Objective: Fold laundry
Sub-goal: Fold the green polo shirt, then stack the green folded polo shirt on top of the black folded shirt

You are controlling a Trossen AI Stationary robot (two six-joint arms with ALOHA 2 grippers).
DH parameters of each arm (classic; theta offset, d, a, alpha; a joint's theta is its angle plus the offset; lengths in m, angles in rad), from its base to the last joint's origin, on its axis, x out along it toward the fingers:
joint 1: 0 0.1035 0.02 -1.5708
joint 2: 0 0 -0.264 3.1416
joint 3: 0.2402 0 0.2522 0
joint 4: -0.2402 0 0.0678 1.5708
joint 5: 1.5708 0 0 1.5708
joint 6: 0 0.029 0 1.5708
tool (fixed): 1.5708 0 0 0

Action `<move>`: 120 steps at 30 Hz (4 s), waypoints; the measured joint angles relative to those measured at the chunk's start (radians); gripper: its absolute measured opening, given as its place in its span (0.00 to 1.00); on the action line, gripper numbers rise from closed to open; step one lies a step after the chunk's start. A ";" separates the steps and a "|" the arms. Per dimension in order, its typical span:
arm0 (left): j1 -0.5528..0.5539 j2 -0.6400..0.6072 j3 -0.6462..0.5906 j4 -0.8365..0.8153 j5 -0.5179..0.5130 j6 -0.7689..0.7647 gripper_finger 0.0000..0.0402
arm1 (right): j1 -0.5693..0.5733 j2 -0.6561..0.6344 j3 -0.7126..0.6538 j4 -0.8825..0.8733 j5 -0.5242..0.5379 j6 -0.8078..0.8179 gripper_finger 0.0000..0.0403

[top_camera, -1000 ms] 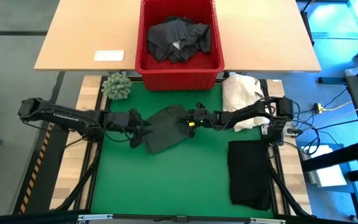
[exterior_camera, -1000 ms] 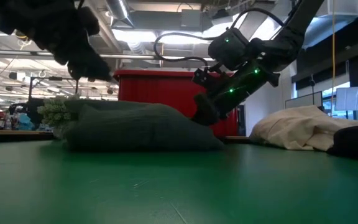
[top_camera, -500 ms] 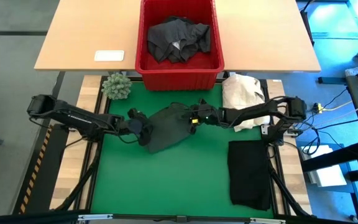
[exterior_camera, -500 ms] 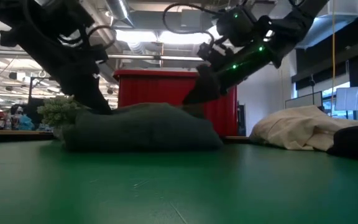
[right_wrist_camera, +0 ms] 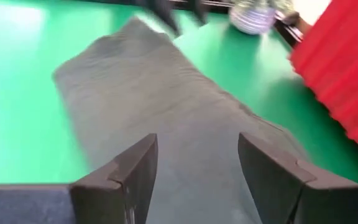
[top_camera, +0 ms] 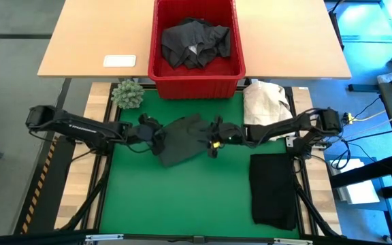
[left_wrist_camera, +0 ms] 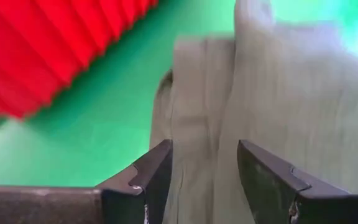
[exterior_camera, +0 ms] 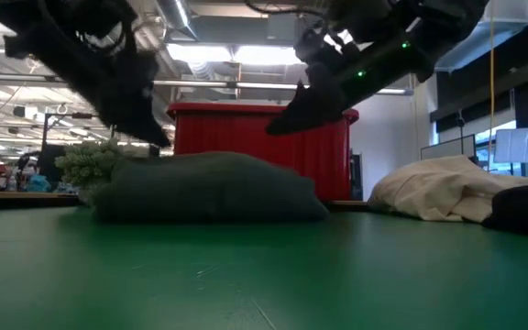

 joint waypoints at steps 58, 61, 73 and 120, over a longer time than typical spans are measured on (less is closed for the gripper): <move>-0.214 0.335 0.318 -0.284 0.014 -0.027 0.43 | 0.461 -0.070 -0.001 -0.258 0.210 0.153 0.55; -0.164 0.336 0.295 -0.234 0.092 -0.006 0.43 | 0.488 -0.045 -0.001 -0.212 0.207 0.087 0.55; -0.023 0.359 0.254 -0.114 0.371 -0.061 0.34 | 0.535 0.066 -0.001 -0.119 0.211 -0.072 0.69; -0.051 0.606 0.255 0.149 0.646 -0.240 0.34 | 0.490 0.262 -0.001 0.054 0.553 -0.521 0.74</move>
